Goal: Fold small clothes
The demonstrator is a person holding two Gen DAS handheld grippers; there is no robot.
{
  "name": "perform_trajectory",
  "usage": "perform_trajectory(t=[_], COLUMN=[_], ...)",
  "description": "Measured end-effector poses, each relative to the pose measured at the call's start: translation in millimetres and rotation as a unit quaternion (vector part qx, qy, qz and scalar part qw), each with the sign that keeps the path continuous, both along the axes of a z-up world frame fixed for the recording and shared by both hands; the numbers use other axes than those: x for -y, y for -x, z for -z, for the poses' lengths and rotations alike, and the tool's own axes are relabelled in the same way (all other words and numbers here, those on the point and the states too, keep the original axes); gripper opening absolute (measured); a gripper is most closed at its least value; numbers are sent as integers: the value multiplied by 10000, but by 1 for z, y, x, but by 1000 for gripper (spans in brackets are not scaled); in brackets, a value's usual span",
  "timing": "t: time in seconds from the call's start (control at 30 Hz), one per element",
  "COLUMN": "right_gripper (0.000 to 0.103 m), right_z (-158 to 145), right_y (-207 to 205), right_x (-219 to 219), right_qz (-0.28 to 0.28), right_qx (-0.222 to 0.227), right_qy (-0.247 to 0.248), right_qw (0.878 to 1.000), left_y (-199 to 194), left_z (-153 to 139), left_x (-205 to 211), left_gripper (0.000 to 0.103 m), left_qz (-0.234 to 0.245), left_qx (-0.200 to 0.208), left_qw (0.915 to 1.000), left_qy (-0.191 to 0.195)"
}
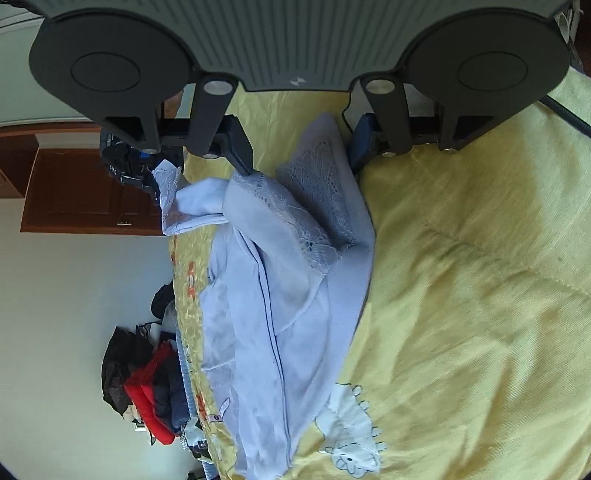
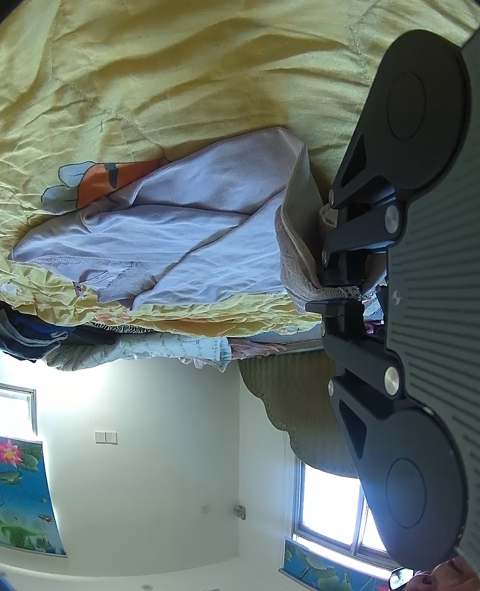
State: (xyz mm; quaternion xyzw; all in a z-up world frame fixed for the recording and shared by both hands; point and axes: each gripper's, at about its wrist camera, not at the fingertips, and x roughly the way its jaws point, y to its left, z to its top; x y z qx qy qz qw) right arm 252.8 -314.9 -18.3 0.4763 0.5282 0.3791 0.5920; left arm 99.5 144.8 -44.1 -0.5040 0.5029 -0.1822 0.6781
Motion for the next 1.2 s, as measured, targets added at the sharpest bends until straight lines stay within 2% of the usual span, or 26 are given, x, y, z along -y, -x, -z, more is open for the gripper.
perform_trajectory(t=[0.1,0.17,0.2,0.23,0.37,0.6,0.7,0.73,0.77,0.87,0.97,1.1,1.2], right_gripper=[14,14,14,14,14,14,15,15,15,12,11,11,11], right_z=[0,0,1,1,2,3,3,3,4,4,-3,-9,-12], right_y=[0,0,1,0,0,0,1,1,0,1,5,7,5], right_x=[-1,0,0,0,-1,-1,-1,-1,-1,0,-1,2,8], right_qz=[-23,-8,-5,-12,-44,-51,-62,-55,-49,-1,-65,-59,7], right_qx=[4,-8,-18,-29,-45,-53,-59,-63,-75,-45,171,257,262], right_qy=[-9,-6,-13,-20,-21,-19,-17,-15,-6,15,12,-9,-103], right_qw=[10000,10000,10000,10000,10000,10000,10000,10000,10000,10000,9998,9997,9996], left_y=[0,-1,-1,-1,-1,-3,-6,-8,-9,-10,-11,-13,-23], left_z=[-3,-1,1,3,8,22,17,13,8,-15,-43,-74,-90], left_x=[5,7,7,8,2,-4,3,5,8,15,15,0,-15], left_gripper=[52,34,21,17,17,17,17,6,2,2,2,2,2], left_qz=[81,65,108,143,14,-429,-463,-431,-407,-213,-12,-86,-210], left_qx=[119,38,-1,-25,-179,-549,-486,-461,-447,-156,301,606,817], left_qw=[9998,9996,9994,9992,9997,9967,9973,9980,9979,9976,9978,9957,9951], left_qy=[-139,-256,-336,-374,-171,421,283,104,-235,-648,-590,-698,-507])
